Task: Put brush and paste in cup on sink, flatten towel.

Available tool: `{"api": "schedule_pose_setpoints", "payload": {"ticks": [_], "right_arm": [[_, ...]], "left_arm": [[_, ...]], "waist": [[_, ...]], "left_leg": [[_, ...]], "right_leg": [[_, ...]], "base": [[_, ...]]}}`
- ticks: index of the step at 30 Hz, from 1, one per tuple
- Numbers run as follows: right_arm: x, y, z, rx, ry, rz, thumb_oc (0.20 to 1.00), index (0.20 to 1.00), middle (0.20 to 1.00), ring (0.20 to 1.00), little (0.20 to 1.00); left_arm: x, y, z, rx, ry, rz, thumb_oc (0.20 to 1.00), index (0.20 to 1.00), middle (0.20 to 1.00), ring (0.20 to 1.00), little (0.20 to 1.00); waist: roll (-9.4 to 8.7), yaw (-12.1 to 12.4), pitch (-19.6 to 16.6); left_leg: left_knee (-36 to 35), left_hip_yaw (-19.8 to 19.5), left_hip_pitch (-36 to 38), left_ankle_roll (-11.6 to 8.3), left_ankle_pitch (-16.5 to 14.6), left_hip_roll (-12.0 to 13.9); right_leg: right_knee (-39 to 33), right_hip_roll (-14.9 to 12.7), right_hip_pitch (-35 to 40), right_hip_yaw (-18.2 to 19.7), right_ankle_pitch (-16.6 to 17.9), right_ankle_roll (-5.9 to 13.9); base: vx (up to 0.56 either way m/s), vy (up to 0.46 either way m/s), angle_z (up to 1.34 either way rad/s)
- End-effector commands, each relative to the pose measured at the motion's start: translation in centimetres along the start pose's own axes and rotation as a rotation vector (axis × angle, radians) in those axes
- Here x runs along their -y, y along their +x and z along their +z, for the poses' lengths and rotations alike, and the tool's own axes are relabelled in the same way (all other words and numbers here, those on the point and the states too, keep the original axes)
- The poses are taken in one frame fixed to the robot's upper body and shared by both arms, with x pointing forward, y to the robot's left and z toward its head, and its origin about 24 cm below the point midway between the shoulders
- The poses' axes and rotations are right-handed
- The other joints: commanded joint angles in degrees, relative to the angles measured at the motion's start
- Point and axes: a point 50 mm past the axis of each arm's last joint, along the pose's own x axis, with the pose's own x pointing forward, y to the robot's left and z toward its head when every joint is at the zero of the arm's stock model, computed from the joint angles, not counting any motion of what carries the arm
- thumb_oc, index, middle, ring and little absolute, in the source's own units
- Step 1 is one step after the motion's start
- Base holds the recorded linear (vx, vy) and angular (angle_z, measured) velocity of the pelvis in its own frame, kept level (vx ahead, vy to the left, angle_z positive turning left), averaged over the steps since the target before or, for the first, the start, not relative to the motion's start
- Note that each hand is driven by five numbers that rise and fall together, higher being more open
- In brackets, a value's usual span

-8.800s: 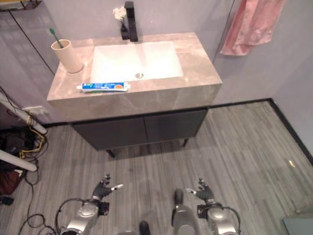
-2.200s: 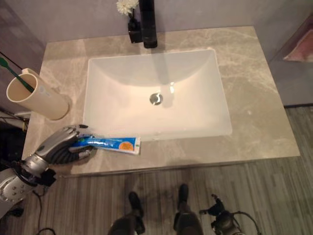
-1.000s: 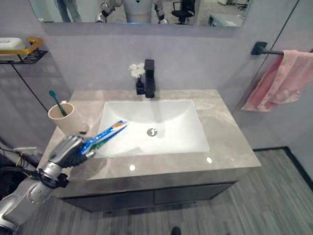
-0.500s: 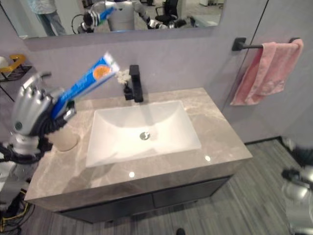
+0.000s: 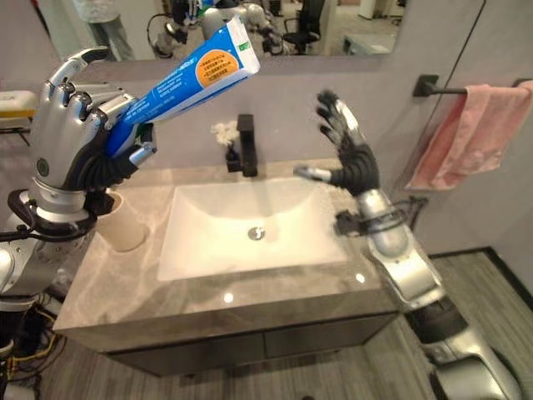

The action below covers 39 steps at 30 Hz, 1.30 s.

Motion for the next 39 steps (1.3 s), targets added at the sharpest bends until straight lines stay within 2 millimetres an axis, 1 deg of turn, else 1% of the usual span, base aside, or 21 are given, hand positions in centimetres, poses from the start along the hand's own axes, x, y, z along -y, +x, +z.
{"api": "schedule_pose_setpoints", "payload": {"ticks": [1,2,3,7,8,9,11,13,14,15,17,20,23,24,26,28,32,33,38,39], "right_arm": [[-1.6,2.2,4.2,0.231,0.15,0.11,1.0,1.0,1.0,1.0,1.0],[-2.6,2.6,4.7,0.268,0.215,0.143,1.0,1.0,1.0,1.0,1.0],[-2.6,2.7,4.7,0.269,0.216,0.143,1.0,1.0,1.0,1.0,1.0],[-4.1,3.2,5.4,0.314,0.347,0.189,1.0,1.0,1.0,1.0,1.0],[-4.6,3.4,5.3,0.311,0.387,0.203,1.0,1.0,1.0,1.0,1.0],[-5.5,3.7,5.6,0.318,0.431,0.234,1.0,1.0,1.0,1.0,1.0],[-5.8,3.9,5.7,0.322,0.441,0.245,1.0,1.0,1.0,1.0,1.0],[-6.7,4.2,5.6,0.318,0.49,0.268,1.0,1.0,1.0,1.0,1.0],[-7.4,4.5,5.5,0.31,0.532,0.288,1.0,1.0,1.0,1.0,1.0],[-7.4,4.5,5.5,0.311,0.533,0.288,1.0,1.0,1.0,1.0,1.0],[-8.1,4.6,5.2,0.294,0.565,0.312,1.0,1.0,1.0,1.0,1.0],[-8.1,4.6,5.4,0.307,0.562,0.314,1.0,1.0,1.0,1.0,1.0],[-8.4,4.7,5.0,0.291,0.596,0.302,1.0,1.0,1.0,1.0,1.0],[-9.6,4.6,5.1,0.282,0.602,0.352,1.0,1.0,1.0,1.0,1.0],[-9.7,4.6,5.2,0.282,0.605,0.36,1.0,1.0,1.0,1.0,1.0],[-10.4,4.7,4.9,0.27,0.632,0.375,1.0,1.0,1.0,1.0,1.0],[-10.9,4.7,4.7,0.253,0.654,0.383,1.0,1.0,1.0,1.0,1.0],[-11.3,4.7,4.5,0.241,0.669,0.388,1.0,1.0,1.0,1.0,1.0],[-11.4,4.7,4.5,0.24,0.667,0.396,1.0,1.0,1.0,1.0,1.0],[-11.1,4.6,4.6,0.247,0.651,0.388,0.937,0.937,0.937,0.937,0.937]], "left_arm": [[-2.5,2.2,0.1,0.069,0.006,0.124,0.2,0.2,0.2,0.2,0.2],[-2.4,2.2,0.3,0.082,-0.004,0.113,0.2,0.2,0.2,0.2,0.2],[-2.4,2.2,0.3,0.082,-0.003,0.113,0.2,0.2,0.2,0.2,0.2],[-2.1,2.0,0.3,0.092,0.001,0.093,0.2,0.2,0.2,0.2,0.2],[-2.0,1.9,0.3,0.091,0.002,0.086,0.2,0.2,0.2,0.2,0.2],[-1.6,1.7,0.2,0.085,-0.003,0.066,0.2,0.2,0.2,0.2,0.2],[-1.6,1.7,0.2,0.084,-0.003,0.061,0.2,0.2,0.2,0.2,0.2],[-1.4,1.7,0.3,0.088,-0.005,0.054,0.2,0.2,0.2,0.2,0.2],[-1.1,1.7,0.4,0.091,-0.015,0.045,0.2,0.2,0.2,0.2,0.2],[-1.1,1.7,0.4,0.092,-0.015,0.045,0.2,0.2,0.2,0.2,0.2],[-0.9,1.8,0.5,0.097,-0.016,0.046,0.2,0.2,0.2,0.2,0.2],[-1.1,1.9,0.7,0.11,-0.005,0.064,0.2,0.2,0.2,0.2,0.2],[-1.2,1.9,0.9,0.109,-0.003,0.074,0.2,0.2,0.2,0.2,0.2],[-1.1,2.1,1.4,0.132,-0.019,0.071,0.2,0.2,0.2,0.2,0.2],[-1.1,2.1,1.5,0.139,-0.024,0.07,0.2,0.2,0.2,0.2,0.2],[-0.8,2.1,1.9,0.144,-0.046,0.068,0.2,0.2,0.2,0.2,0.2],[-0.5,2.1,2.2,0.148,-0.067,0.06,0.2,0.2,0.2,0.2,0.2],[0.0,2.0,2.5,0.144,-0.088,0.046,0.2,0.2,0.2,0.2,0.2],[0.4,1.8,2.6,0.142,-0.099,0.03,0.2,0.2,0.2,0.2,0.2],[0.5,1.5,2.6,0.137,-0.101,0.015,0.2,0.2,0.2,0.2,0.2]], "waist": [[-2.46,0.81,-0.07],[-2.51,1.35,-0.12],[-2.54,1.29,-0.13],[-2.71,2.01,-0.27],[-2.79,2.18,-0.27],[-2.9,2.62,-0.32],[-2.94,2.65,-0.32],[-2.94,2.98,-0.41],[-2.98,3.13,-0.39],[-3.02,3.09,-0.38],[-3.11,3.24,-0.37],[-3.23,3.3,-0.23],[-3.3,3.48,-0.26],[-3.38,3.53,-0.25],[-3.4,3.58,-0.23],[-3.39,3.67,-0.18],[-3.43,3.71,-0.14],[-3.38,3.65,-0.11],[-3.43,3.63,-0.02],[-3.47,3.55,-0.02]], "left_leg": [[0.59,0.6,3.36,-2.1,-1.59,2.1],[0.59,0.32,3.24,-2.03,-1.57,2.02],[0.59,0.29,3.21,-2.02,-1.56,2.01],[0.59,-0.22,3.0,-1.98,-1.47,1.84],[0.59,-0.33,2.96,-1.99,-1.43,1.79],[0.59,-0.53,2.83,-1.98,-1.31,1.72],[0.59,-0.7,2.76,-1.96,-1.28,1.7],[0.59,-0.88,2.71,-1.93,-1.26,1.65],[0.59,-1.1,2.6,-1.95,-1.18,1.65],[0.59,-1.16,2.56,-1.94,-1.16,1.65],[0.59,-1.3,2.39,-1.98,-1.04,1.65],[0.59,-1.52,2.13,-2.0,-0.9,1.66],[0.59,-1.72,1.97,-1.96,-0.88,1.59],[0.59,-1.85,1.91,-1.94,-0.9,1.54],[0.59,-1.89,1.9,-1.94,-0.89,1.52],[0.59,-1.95,1.89,-1.89,-0.91,1.47],[0.59,-1.99,1.92,-1.84,-0.95,1.41],[0.59,-2.02,1.89,-1.83,-0.92,1.43],[0.59,-2.01,1.8,-1.78,-0.84,1.46],[0.59,-2.0,1.81,-1.78,-0.83,1.49]], "right_leg": [[0.01,-6.19,2.24,-0.73,0.37,4.85],[0.01,-6.34,2.47,-1.04,0.37,4.76],[0.01,-6.35,2.46,-1.06,0.37,4.76],[0.01,-6.47,2.88,-1.85,0.36,4.71],[0.01,-6.5,2.97,-1.99,0.34,4.67],[0.01,-6.57,3.14,-2.25,0.37,4.58],[0.01,-6.62,3.2,-2.39,0.36,4.54],[0.01,-6.69,3.28,-2.62,0.42,4.44],[0.01,-6.73,3.32,-2.83,0.49,4.39],[0.01,-6.74,3.33,-2.89,0.48,4.39],[0.01,-6.79,3.37,-3.0,0.54,4.34],[0.01,-6.72,3.22,-3.09,0.64,4.29],[0.01,-6.76,3.19,-3.19,0.72,4.25],[0.01,-6.82,3.18,-3.22,0.72,4.18],[0.01,-6.81,3.17,-3.25,0.72,4.18],[0.01,-6.83,3.19,-3.28,0.74,4.13],[0.01,-6.8,3.18,-3.25,0.75,4.07],[0.01,-6.8,3.18,-3.22,0.79,4.07],[0.01,-6.78,3.14,-3.21,0.78,4.05],[0.01,-6.75,3.09,-3.19,0.74,4.02]], "base": [[-0.02,0.002,0.17],[0.0,0.006,0.19],[0.0,0.005,0.17],[0.0,0.0,0.1],[-0.02,0.005,0.11],[-0.02,0.005,0.08],[-0.01,0.006,0.04],[-0.01,0.006,0.04],[-0.02,0.0,0.05],[-0.02,-0.001,0.04],[-0.02,0.002,0.06],[-0.02,0.0,0.06],[-0.01,0.005,0.05],[-0.01,0.005,0.03],[0.0,0.0,0.0],[0.0,0.0,0.0],[0.0,0.0,0.0],[0.0,0.0,0.0],[0.0,0.0,0.0],[0.0,0.0,0.0]]}}
